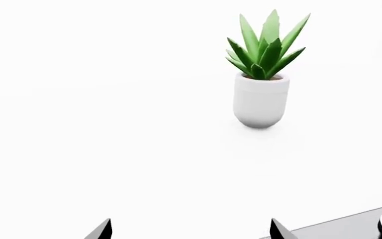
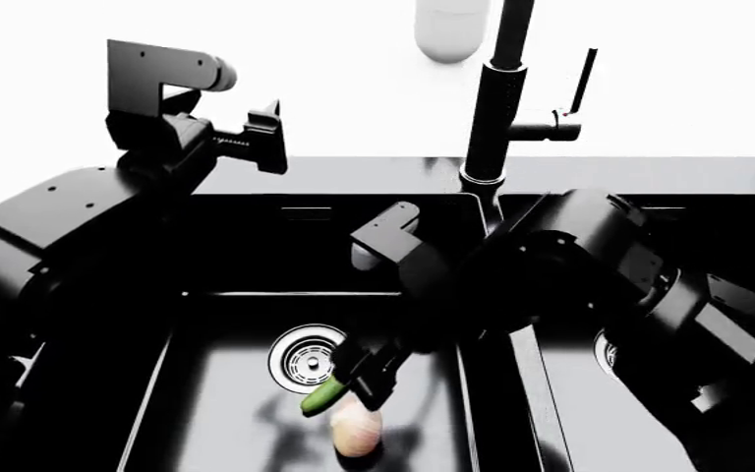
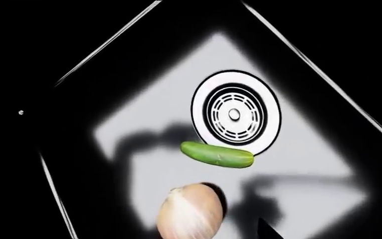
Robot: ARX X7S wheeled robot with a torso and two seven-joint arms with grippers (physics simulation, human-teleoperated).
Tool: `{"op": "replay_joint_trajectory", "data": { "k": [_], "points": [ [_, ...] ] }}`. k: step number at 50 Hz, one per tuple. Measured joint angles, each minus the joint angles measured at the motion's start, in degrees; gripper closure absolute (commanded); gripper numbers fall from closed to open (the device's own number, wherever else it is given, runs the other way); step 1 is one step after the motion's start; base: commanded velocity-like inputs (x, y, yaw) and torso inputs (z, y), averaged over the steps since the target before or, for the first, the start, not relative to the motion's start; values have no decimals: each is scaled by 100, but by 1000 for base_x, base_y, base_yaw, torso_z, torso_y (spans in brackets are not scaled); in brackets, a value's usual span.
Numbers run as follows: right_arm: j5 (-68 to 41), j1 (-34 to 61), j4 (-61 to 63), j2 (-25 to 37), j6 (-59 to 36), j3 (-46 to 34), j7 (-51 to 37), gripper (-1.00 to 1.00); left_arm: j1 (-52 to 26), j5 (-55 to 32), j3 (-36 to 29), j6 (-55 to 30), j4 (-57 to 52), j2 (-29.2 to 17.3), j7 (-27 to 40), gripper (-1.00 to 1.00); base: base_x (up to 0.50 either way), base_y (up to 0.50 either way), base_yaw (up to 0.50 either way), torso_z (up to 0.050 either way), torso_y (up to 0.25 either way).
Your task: Pick up the fruits and vegetables and place them in the sink. Turn on the sink faucet to wash them. Then turn the sink off and put them in the tray.
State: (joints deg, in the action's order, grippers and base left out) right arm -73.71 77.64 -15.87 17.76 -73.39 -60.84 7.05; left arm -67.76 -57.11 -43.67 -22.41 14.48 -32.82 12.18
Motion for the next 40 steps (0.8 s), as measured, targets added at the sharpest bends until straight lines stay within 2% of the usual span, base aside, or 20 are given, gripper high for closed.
{"op": "replay_joint_trajectory", "data": {
  "k": [17, 40],
  "points": [
    [505, -219, -523, -355, 502, -431, 546, -100, 153, -75, 74, 37, -172, -98, 104, -100, 0, 0, 0, 0, 0],
    [767, -566, -618, -511, 757, -762, 597, -100, 286, -231, 191, -29, -555, -314, 310, -100, 0, 0, 0, 0, 0]
  ]
}}
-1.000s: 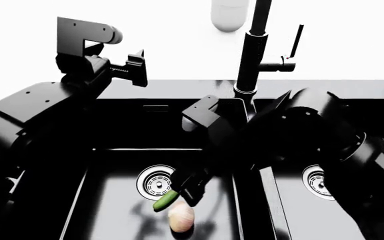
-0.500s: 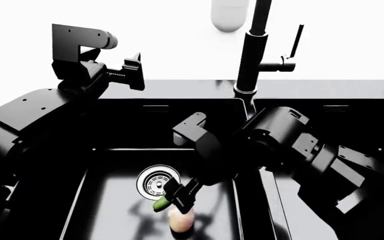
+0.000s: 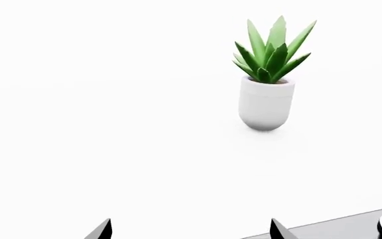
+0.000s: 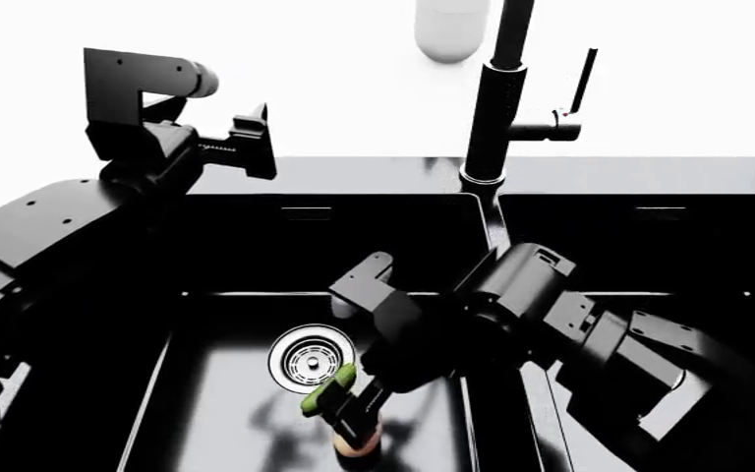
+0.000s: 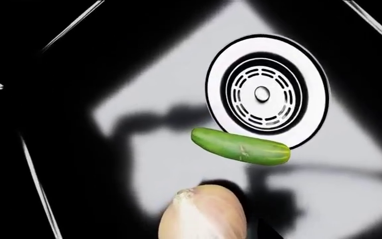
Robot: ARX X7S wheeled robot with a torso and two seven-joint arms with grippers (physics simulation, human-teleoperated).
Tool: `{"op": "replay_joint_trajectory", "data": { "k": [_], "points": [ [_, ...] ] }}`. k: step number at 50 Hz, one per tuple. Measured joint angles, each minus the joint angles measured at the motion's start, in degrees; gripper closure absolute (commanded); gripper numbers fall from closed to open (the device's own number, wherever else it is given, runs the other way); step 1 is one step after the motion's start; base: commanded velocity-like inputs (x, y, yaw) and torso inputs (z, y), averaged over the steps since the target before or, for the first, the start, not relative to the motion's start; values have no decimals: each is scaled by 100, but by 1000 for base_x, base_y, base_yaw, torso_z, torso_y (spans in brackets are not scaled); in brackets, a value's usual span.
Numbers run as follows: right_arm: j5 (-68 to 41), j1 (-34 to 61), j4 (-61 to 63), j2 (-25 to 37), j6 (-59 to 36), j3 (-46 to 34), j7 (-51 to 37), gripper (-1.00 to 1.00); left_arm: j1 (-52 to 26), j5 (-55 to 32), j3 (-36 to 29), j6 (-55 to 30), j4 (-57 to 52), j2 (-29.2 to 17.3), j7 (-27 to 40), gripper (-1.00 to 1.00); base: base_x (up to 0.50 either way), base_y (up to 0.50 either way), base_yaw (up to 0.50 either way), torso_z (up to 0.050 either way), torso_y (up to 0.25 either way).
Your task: Pick up the fruits and vegetables and place them in the sink. Turn on the sink faucet to wash them. Then turn the sink off and put them in the tray.
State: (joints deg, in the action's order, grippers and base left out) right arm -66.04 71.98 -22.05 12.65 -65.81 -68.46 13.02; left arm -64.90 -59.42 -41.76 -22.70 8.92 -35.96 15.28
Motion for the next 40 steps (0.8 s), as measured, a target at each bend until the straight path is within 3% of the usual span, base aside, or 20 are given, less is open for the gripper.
{"op": "replay_joint_trajectory", "data": {
  "k": [40],
  "points": [
    [669, -307, -927, -439, 632, -653, 621, -100, 266, -208, 176, -79, -493, -370, 330, -100, 0, 0, 0, 0, 0]
  ]
}}
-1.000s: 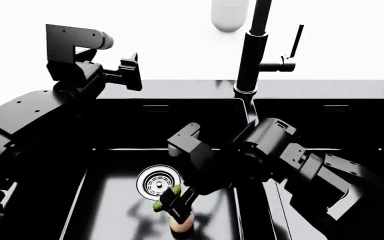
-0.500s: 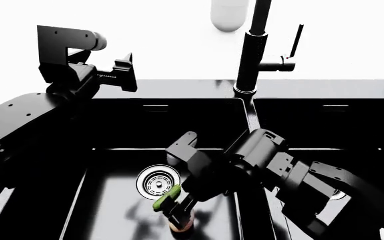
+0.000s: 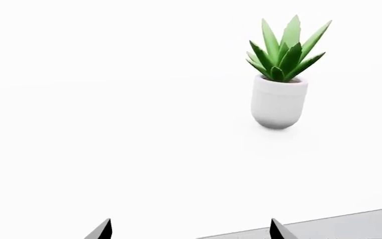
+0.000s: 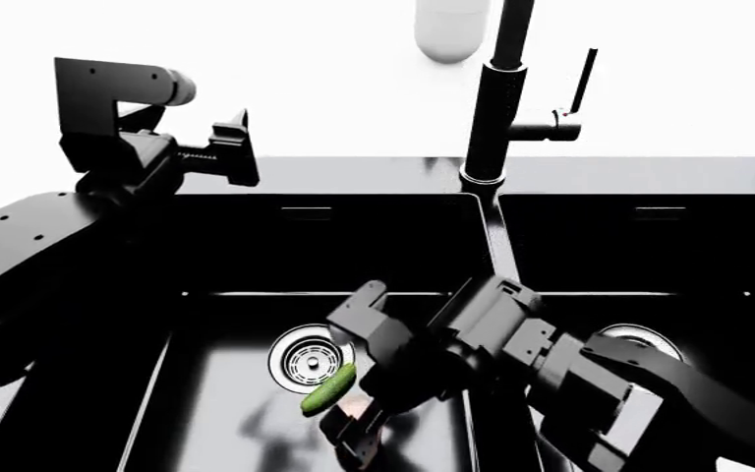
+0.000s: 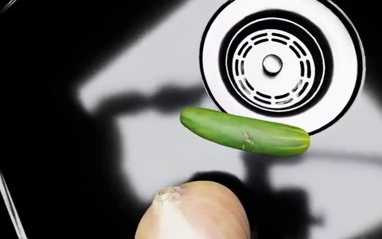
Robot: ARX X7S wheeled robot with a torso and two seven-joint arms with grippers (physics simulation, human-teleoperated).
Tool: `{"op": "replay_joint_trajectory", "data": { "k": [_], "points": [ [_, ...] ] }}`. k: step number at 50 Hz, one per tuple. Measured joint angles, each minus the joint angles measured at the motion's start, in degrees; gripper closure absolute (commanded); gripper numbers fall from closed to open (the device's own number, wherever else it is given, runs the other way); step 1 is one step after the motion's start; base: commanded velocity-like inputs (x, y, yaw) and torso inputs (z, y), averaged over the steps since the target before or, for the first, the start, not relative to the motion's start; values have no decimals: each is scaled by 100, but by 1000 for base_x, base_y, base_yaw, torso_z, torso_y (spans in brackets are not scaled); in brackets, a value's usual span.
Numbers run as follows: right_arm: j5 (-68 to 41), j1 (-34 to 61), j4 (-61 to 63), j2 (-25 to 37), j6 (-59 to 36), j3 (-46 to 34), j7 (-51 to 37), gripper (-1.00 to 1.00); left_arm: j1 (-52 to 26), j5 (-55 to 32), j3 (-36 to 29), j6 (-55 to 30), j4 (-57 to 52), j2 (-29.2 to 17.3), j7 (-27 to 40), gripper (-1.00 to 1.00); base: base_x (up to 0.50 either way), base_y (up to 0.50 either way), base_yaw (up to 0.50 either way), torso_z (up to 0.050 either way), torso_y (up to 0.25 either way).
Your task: Pick up the fruits and vegetables and place them in the sink. Turn on the sink faucet to wash them. Then turn the sink off and put them in the tray.
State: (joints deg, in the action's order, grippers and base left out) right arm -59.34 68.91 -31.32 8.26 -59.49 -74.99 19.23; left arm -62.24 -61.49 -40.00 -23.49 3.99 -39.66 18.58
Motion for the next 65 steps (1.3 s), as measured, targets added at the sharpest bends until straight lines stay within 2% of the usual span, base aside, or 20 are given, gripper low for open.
{"op": "replay_joint_trajectory", "data": {
  "k": [15, 16, 22, 27, 43, 52, 65],
  "points": [
    [231, -168, -543, -209, 258, -224, 268, -100, 87, -47, 50, -5, -111, -101, 80, -100, 0, 0, 0, 0, 0],
    [243, -178, -580, -225, 275, -235, 286, 100, 94, -49, 53, -4, -116, -106, 84, -100, 0, 0, 0, 0, 0],
    [211, -198, -569, -216, 329, -187, 220, 100, 105, -58, 63, -14, -145, -134, 103, -100, 0, 0, 0, 0, 0],
    [-28, -179, -94, -9, 240, 69, -129, 100, 90, -54, 63, -26, -152, -133, 103, -100, 0, 0, 0, 0, 0],
    [-1906, -121, 2468, 1168, -303, 1606, -2252, 100, -202, -43, -36, -272, -32, -12, 11, -100, 0, 0, 0, 0, 0],
    [-3327, 108, 3883, 2174, 21, 2974, -3730, 100, -788, -21, -282, -813, 162, 152, -236, -100, 0, 0, 0, 0, 0],
    [-4929, -238, 5709, 4118, 1151, 4943, -5583, 100, -1771, -86, -668, -1847, 394, 264, -713, -100, 0, 0, 0, 0, 0]
  ]
}}
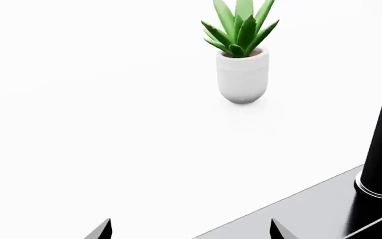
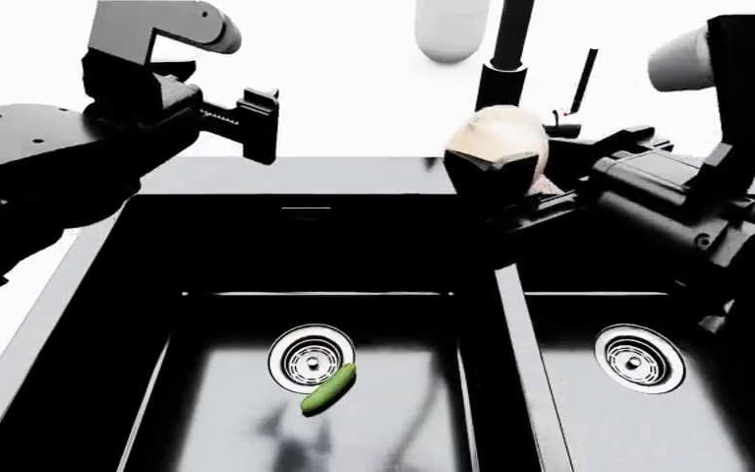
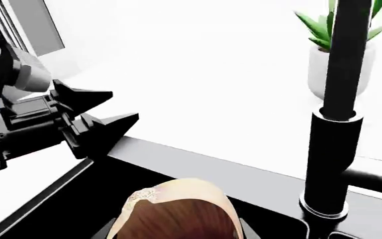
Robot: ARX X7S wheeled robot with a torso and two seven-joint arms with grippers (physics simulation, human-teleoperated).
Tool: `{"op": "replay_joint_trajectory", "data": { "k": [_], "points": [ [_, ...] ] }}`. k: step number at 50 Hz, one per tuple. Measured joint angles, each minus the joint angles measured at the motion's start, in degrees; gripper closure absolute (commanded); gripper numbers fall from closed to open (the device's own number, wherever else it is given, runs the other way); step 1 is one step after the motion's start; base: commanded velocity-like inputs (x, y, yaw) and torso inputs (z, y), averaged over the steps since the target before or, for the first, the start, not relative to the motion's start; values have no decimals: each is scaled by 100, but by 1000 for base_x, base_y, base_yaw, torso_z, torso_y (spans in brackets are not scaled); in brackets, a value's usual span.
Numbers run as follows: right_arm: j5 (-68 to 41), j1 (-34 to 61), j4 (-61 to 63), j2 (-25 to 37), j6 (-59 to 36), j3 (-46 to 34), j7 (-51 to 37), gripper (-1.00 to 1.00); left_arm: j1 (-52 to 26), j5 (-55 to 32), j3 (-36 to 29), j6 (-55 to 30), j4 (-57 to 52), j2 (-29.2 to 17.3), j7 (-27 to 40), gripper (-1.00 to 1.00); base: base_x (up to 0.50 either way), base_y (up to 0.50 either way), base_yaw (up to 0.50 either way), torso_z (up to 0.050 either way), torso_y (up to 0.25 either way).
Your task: Pick up the fruits and vegetables and place them in the sink. Turn on the sink faucet to wash them. Then turn the sink off and put them in the tray.
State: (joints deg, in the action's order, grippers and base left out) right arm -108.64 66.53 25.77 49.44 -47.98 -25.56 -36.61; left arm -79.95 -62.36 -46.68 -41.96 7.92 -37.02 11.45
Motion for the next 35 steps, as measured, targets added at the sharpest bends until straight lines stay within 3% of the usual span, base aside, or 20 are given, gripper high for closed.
{"op": "replay_joint_trajectory", "data": {
  "k": [8, 16, 25, 35],
  "points": [
    [-174, -851, 459, 1133, 747, 1309, -481, 100, -621, -596, -40, -957, 158, 5, -389, -100, 0, 0, 0, 0, 0],
    [475, -1747, 309, 1596, 1281, 2200, -461, 100, -1087, -1371, -48, -1939, 159, 37, -529, -100, 0, 0, 0, 0, 0],
    [1562, -1789, -190, 1562, 1554, 2254, -258, 100, -1195, -1875, -301, -2701, 122, 231, -772, -100, 0, 0, 0, 0, 0],
    [2729, -1155, -862, 1150, 1639, 1803, 132, 100, -891, -1303, -1262, -2807, 741, 845, -1765, -100, 0, 0, 0, 0, 0]
  ]
}}
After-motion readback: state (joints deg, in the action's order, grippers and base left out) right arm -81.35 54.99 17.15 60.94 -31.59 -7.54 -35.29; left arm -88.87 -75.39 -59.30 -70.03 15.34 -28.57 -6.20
